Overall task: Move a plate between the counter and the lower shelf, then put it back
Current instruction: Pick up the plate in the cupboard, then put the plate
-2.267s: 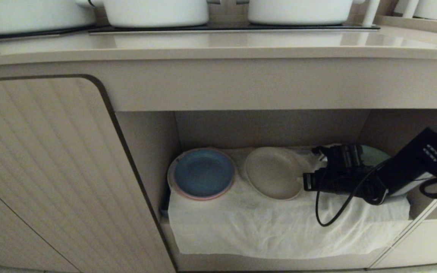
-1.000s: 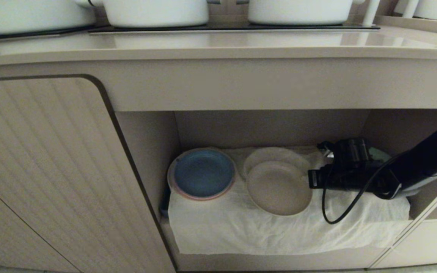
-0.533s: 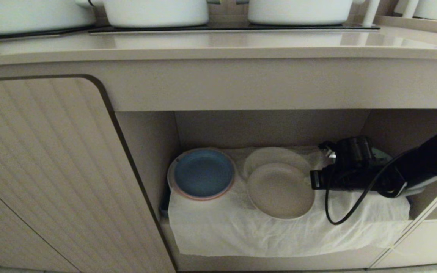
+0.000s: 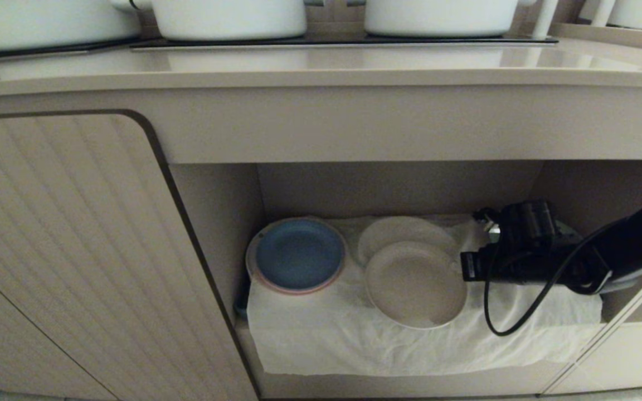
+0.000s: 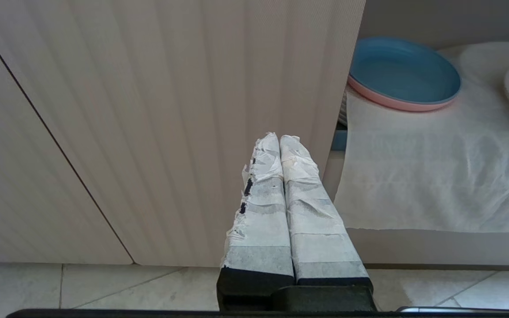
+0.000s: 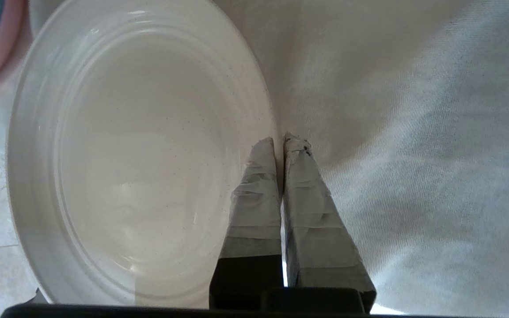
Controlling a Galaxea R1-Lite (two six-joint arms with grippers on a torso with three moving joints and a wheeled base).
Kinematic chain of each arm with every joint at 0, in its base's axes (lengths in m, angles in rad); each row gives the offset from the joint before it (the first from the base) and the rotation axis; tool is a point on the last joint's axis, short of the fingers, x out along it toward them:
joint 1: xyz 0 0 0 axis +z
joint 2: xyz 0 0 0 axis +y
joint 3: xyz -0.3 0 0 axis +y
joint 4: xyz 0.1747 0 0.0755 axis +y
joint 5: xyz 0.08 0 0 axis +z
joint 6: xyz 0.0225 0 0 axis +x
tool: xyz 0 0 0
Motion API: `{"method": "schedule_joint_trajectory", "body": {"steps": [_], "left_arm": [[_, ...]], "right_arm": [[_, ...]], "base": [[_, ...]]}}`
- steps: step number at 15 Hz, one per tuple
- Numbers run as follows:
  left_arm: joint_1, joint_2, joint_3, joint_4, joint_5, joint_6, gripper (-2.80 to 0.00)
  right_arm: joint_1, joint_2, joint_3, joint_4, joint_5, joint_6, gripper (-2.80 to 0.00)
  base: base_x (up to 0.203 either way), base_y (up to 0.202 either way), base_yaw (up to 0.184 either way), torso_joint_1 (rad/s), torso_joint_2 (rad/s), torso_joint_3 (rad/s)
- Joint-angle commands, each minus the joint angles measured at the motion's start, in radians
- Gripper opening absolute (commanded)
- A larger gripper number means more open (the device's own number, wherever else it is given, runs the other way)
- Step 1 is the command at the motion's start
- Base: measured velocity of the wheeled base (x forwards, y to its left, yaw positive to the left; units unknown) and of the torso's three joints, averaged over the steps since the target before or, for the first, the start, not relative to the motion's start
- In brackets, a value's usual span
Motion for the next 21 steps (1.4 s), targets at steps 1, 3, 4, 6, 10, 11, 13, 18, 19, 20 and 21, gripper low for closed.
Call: {"method": "schedule_joint_trajectory", "body": {"steps": [1, 3, 4, 6, 10, 11, 13, 18, 19, 20, 21], "left_arm": [[0.0, 0.0, 0.0, 0.0, 0.0, 0.0, -2.8], [0.0, 0.0, 0.0, 0.0, 0.0, 0.0, -2.8], [0.0, 0.0, 0.0, 0.0, 0.0, 0.0, -2.8], [0.0, 0.0, 0.0, 0.0, 0.0, 0.0, -2.8], [0.0, 0.0, 0.0, 0.0, 0.0, 0.0, -2.8], [0.0, 0.0, 0.0, 0.0, 0.0, 0.0, -2.8], [0.0, 0.0, 0.0, 0.0, 0.0, 0.0, -2.8], [0.0, 0.0, 0.0, 0.0, 0.0, 0.0, -2.8], [0.0, 0.0, 0.0, 0.0, 0.0, 0.0, -2.8], [0.0, 0.0, 0.0, 0.0, 0.0, 0.0, -2.8], [0.0, 0.0, 0.0, 0.0, 0.0, 0.0, -2.8]], "right_arm": [[0.001, -0.019, 0.013, -0.003, 0.002, 0.003, -2.8], [0.001, -0.038, 0.037, -0.003, 0.002, 0.005, -2.8], [0.002, -0.05, 0.047, -0.004, 0.002, 0.004, -2.8], [0.001, -0.069, 0.06, -0.003, 0.003, 0.003, -2.8], [0.001, -0.115, 0.106, -0.004, 0.002, 0.0, -2.8], [0.001, -0.129, 0.129, -0.005, 0.002, -0.002, -2.8], [0.001, -0.164, 0.175, -0.008, 0.002, -0.003, -2.8], [0.0, -0.266, 0.285, -0.009, 0.002, -0.004, -2.8], [-0.003, -0.29, 0.302, -0.005, 0.002, -0.004, -2.8], [-0.011, -0.312, 0.318, -0.002, 0.002, -0.002, -2.8], [-0.018, -0.329, 0.332, 0.0, 0.001, -0.001, -2.8]], "base": [[0.0, 0.0, 0.0, 0.0, 0.0, 0.0], [0.0, 0.0, 0.0, 0.0, 0.0, 0.0], [0.0, 0.0, 0.0, 0.0, 0.0, 0.0], [0.0, 0.0, 0.0, 0.0, 0.0, 0.0], [0.0, 0.0, 0.0, 0.0, 0.0, 0.0], [0.0, 0.0, 0.0, 0.0, 0.0, 0.0], [0.0, 0.0, 0.0, 0.0, 0.0, 0.0], [0.0, 0.0, 0.0, 0.0, 0.0, 0.0], [0.0, 0.0, 0.0, 0.0, 0.0, 0.0], [0.0, 0.0, 0.0, 0.0, 0.0, 0.0], [0.0, 0.0, 0.0, 0.0, 0.0, 0.0]]}}
